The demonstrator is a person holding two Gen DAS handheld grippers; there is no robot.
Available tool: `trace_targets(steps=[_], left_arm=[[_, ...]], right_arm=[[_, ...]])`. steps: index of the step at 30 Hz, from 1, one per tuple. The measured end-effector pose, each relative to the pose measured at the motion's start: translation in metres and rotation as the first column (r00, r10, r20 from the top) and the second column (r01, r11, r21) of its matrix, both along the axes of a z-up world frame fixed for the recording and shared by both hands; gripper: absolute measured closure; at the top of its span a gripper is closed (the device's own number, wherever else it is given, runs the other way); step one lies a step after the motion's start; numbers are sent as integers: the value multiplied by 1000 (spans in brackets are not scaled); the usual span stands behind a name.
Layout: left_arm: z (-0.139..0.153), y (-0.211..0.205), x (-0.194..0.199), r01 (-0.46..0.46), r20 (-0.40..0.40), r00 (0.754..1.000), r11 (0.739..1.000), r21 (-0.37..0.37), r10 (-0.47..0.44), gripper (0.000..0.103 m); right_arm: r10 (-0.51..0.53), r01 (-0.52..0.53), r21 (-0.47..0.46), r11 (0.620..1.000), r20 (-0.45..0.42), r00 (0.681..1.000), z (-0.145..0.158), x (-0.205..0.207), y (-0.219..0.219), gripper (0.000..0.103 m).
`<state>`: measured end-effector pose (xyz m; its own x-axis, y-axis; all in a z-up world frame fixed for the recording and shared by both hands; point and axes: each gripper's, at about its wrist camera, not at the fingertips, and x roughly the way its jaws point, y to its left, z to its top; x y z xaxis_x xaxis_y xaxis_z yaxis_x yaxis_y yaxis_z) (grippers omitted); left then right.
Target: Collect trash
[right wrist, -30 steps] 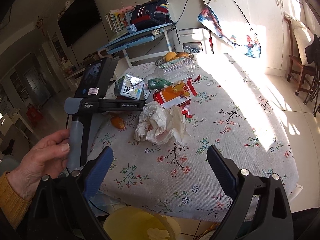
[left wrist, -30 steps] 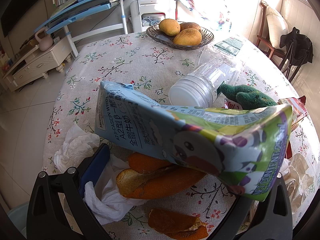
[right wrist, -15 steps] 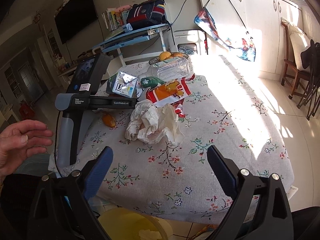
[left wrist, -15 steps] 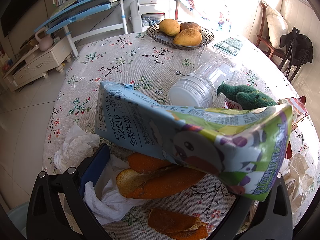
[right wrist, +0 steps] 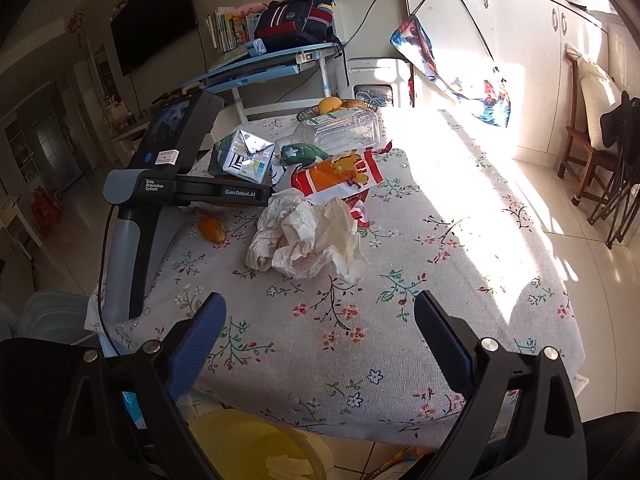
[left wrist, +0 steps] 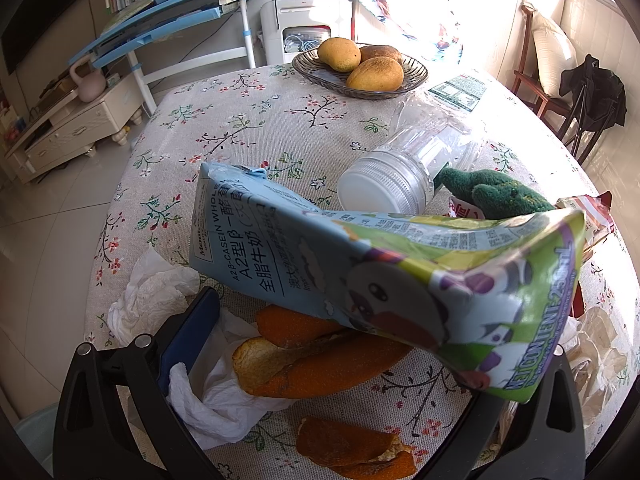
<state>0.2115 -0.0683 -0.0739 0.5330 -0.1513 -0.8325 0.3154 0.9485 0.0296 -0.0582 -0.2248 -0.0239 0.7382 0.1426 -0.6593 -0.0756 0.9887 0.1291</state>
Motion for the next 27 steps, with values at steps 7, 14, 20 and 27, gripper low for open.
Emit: trace_targets(steps=[7, 14, 20, 27], left_arm=[[0, 0, 0, 0, 0, 1000, 1000, 0, 0, 6], [0, 0, 0, 0, 0, 1000, 1000, 0, 0, 7], [0, 0, 0, -1, 0, 1000, 1000, 0, 1, 6], [0, 0, 0, -1, 0, 1000, 1000, 0, 1, 6]], right_arm=[[34, -32, -117, 993, 14, 999, -3, -5, 23, 12], [77, -72, -192, 979, 16, 997, -8, -12, 39, 12], [83, -79, -197, 977, 11, 996, -9, -12, 40, 12], [87, -82, -198, 977, 17, 996, -8, -13, 41, 12]])
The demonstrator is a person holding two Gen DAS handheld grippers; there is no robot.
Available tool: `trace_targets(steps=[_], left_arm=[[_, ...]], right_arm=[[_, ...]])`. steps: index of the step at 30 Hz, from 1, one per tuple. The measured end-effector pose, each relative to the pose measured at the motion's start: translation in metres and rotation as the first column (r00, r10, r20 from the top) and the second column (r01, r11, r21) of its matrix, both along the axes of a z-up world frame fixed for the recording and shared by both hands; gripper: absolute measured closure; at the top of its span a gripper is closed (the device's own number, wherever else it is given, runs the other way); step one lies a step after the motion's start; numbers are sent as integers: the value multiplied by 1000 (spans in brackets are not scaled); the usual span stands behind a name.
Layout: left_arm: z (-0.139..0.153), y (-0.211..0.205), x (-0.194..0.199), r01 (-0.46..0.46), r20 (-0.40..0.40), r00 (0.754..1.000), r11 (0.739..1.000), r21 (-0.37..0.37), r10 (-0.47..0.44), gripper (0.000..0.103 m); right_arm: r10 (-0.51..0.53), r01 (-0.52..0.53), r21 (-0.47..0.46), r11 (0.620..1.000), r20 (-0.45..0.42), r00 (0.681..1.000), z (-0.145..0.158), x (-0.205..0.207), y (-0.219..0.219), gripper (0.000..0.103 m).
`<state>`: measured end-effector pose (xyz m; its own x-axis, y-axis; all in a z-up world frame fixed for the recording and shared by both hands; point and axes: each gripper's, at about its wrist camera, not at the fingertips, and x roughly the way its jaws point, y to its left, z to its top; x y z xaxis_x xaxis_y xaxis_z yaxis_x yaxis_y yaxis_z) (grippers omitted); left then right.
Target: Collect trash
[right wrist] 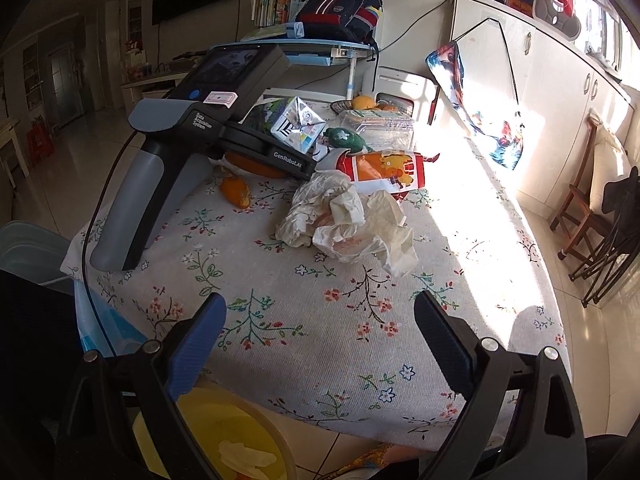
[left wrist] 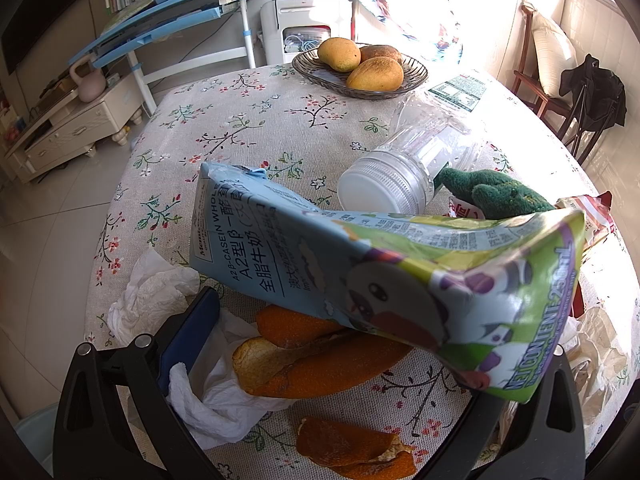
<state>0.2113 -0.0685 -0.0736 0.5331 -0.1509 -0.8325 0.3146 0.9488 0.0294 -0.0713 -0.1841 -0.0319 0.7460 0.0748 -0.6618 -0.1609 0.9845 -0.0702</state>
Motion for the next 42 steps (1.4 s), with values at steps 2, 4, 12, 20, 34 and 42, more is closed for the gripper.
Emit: trace_targets(steps=[2, 4, 12, 20, 34, 42], left_arm=[[0, 0, 0, 0, 0, 1000, 1000, 0, 0, 6], [0, 0, 0, 0, 0, 1000, 1000, 0, 0, 6], [0, 0, 0, 0, 0, 1000, 1000, 0, 0, 6], [0, 0, 0, -1, 0, 1000, 1000, 0, 1, 6], [0, 0, 0, -1, 0, 1000, 1000, 0, 1, 6], [0, 0, 0, -1, 0, 1000, 1000, 0, 1, 6]], right_arm=[[0, 0, 1, 1000, 1, 1000, 0, 0, 0, 12], [-1, 1, 2, 1000, 1, 1000, 0, 0, 0, 12], [-1, 1, 3, 1000, 1, 1000, 1, -1, -1, 12], [-13, 13, 37, 999, -5, 1000, 5, -1, -5, 12], [-9, 14, 175, 984, -31, 999, 13, 8, -27, 10], [-29, 43, 266, 963, -56, 998, 13, 11, -45, 10]])
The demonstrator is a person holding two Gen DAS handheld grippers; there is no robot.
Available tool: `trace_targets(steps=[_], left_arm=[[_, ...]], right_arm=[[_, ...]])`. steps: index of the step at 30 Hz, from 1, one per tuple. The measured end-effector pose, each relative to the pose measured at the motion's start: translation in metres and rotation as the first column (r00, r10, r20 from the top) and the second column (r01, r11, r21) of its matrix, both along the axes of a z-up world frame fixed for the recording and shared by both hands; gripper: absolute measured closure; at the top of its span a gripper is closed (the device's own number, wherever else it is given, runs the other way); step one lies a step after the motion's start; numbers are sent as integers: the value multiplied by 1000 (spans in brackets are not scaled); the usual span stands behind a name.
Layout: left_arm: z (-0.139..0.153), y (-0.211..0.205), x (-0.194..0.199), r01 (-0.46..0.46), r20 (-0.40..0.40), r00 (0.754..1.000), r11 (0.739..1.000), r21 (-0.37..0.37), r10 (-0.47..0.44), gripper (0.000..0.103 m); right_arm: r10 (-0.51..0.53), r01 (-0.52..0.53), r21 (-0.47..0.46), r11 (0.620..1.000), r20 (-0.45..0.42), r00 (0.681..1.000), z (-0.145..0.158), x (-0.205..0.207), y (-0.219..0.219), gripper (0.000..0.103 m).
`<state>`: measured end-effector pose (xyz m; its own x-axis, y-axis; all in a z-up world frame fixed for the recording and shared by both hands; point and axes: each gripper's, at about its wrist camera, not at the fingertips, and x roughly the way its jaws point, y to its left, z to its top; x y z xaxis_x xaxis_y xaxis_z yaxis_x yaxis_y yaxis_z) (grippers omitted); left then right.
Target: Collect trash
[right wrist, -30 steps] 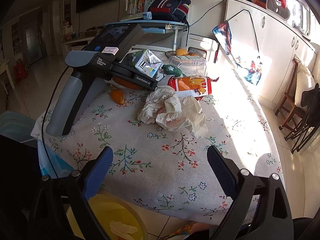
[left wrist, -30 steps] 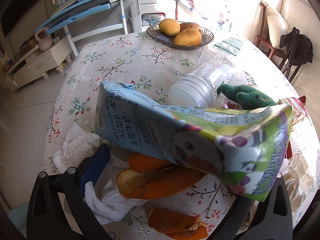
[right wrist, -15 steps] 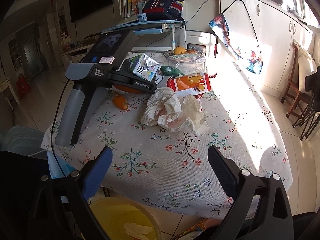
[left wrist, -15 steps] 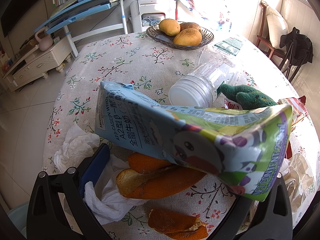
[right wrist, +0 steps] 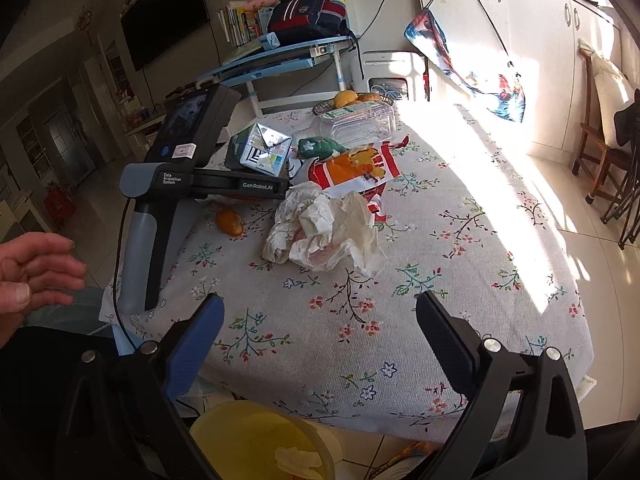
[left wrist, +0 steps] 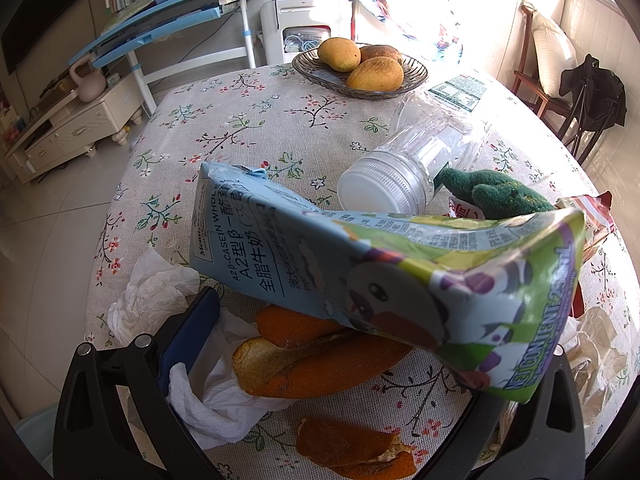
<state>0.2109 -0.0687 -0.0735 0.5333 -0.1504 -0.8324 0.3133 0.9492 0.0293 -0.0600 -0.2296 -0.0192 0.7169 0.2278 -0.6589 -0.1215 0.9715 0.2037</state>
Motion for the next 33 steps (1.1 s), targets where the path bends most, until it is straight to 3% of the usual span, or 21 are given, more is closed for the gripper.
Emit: trace_targets(steps=[13, 20, 33], left_arm=[[0, 0, -2, -38, -2, 999, 999, 0, 38, 6], [4, 2, -10, -42, -71, 997, 999, 24, 43, 7], [36, 40, -79, -44, 72, 996, 998, -35, 46, 7]], right_arm=[[13, -13, 9, 1000, -15, 1000, -2, 11, 2, 10], [17, -17, 3, 1000, -11, 1000, -1, 17, 4, 10], [-16, 16, -24, 1000, -5, 1000, -3, 12, 3, 10]])
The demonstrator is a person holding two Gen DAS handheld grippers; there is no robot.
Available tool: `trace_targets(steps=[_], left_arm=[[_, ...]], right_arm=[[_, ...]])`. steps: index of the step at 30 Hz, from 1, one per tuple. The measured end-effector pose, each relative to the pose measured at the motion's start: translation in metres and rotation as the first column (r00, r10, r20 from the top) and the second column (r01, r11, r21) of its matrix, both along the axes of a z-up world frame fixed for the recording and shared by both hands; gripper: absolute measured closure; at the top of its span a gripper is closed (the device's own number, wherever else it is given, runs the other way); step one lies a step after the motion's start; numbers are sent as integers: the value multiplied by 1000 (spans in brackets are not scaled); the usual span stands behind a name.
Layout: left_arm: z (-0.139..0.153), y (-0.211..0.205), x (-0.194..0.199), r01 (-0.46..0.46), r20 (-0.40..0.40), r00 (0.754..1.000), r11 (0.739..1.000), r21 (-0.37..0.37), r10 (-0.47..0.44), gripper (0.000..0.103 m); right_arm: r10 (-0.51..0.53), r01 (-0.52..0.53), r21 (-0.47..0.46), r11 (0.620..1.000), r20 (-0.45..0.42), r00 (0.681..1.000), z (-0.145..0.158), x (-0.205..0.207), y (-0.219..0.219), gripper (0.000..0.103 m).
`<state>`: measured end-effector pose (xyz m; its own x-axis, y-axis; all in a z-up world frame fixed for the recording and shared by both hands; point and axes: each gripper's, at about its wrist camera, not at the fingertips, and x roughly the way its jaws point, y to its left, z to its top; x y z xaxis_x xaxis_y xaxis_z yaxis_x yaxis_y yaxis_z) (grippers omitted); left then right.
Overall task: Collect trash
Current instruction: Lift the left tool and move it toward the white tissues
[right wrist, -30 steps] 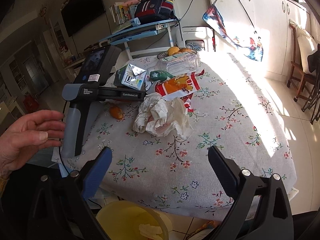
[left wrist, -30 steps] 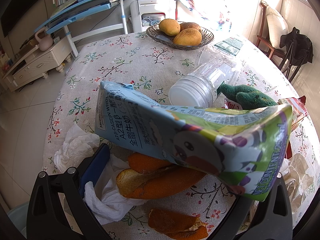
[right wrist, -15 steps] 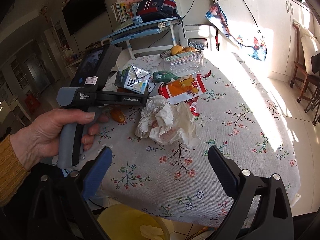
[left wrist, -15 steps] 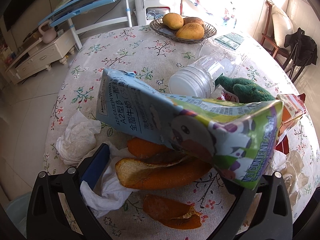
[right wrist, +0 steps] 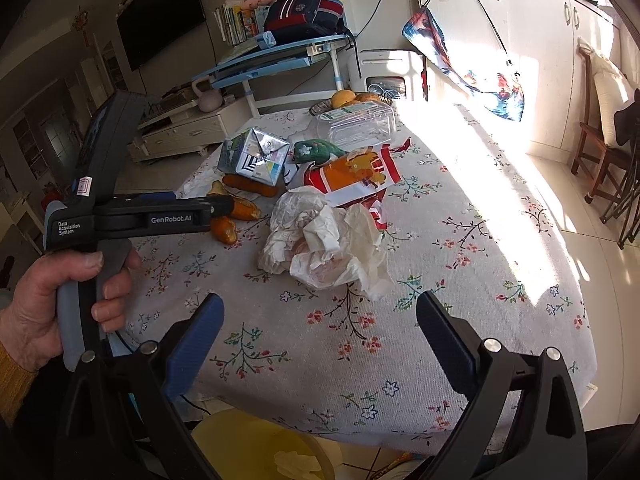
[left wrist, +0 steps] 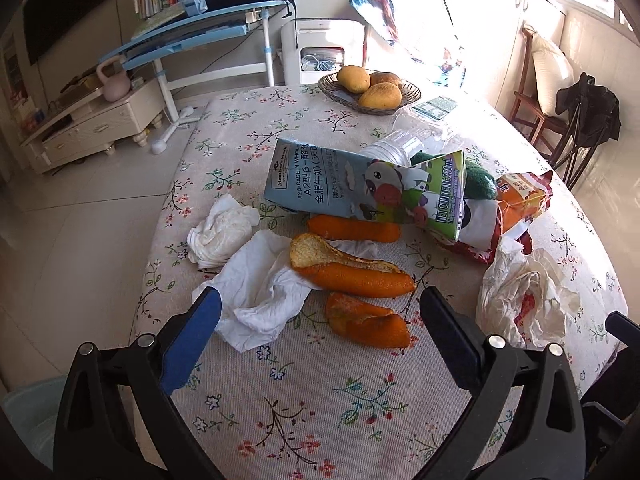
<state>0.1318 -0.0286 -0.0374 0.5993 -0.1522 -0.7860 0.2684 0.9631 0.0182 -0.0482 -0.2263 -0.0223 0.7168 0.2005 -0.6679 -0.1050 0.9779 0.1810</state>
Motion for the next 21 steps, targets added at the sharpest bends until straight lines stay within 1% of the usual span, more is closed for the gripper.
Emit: trace_targets(steps=[7, 14, 18, 21], left_arm=[[3, 17, -4, -34, -26, 999, 998, -52, 33, 7], [2, 14, -4, -30, -20, 999, 999, -38, 29, 7], [2, 15, -3, -31, -21, 999, 999, -44, 30, 7], [1, 16, -1, -32, -23, 999, 999, -36, 31, 7]], right_arm=[[1, -1, -4, 1000, -19, 1000, 0, 3, 3, 10], [-9, 9, 14, 1000, -17, 1000, 9, 29, 0, 10], [-13, 14, 13, 1000, -37, 999, 0, 47, 1, 10], [-14, 15, 21, 1000, -62, 998, -9, 50, -1, 10]])
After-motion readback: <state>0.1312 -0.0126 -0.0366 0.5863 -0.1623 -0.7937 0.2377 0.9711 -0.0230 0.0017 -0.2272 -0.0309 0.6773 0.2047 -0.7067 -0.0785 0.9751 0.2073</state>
